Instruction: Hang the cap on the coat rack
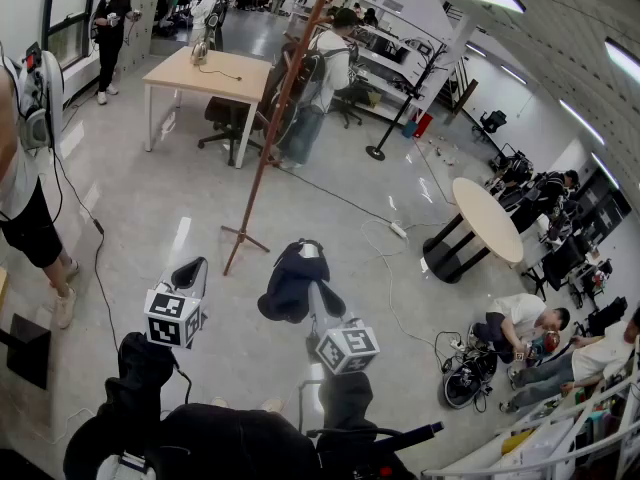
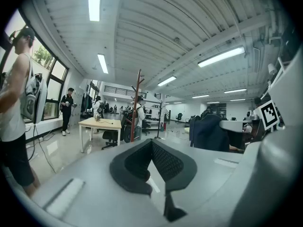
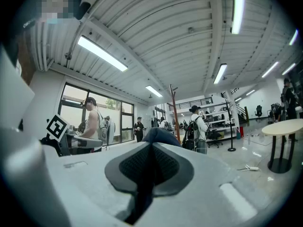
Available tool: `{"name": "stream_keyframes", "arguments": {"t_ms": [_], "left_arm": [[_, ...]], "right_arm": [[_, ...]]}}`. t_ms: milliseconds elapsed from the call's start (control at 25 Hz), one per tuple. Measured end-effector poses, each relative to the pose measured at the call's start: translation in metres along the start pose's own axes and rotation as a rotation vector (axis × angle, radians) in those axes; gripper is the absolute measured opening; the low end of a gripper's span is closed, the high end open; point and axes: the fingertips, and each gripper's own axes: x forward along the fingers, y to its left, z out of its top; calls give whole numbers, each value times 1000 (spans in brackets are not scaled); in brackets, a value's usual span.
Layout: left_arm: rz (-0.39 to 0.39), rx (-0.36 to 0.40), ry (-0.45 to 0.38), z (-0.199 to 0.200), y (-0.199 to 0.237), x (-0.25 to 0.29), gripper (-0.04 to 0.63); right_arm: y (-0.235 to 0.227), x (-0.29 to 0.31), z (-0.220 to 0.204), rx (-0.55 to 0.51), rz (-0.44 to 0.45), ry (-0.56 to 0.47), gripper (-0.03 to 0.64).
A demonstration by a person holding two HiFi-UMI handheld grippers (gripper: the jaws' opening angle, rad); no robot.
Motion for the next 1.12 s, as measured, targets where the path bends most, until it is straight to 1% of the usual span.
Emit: {"name": "stream_keyframes", "arguments": {"t_ms": [320,520,800,1120], "left_arm": [[-3,3,13,-2,3,2,2],[-18,6,16,-2,-2,6,2],[-35,2,29,-5,7,10,2],[-56,-7,24,-3,-3,24,2]], "right_arm": [[3,2,4,-2,-3,-9,15],[-6,0,1,9,-20,-5,15],[-1,8,0,11,-37,1,15],[-17,-1,0,17,-64,2,15]]}}
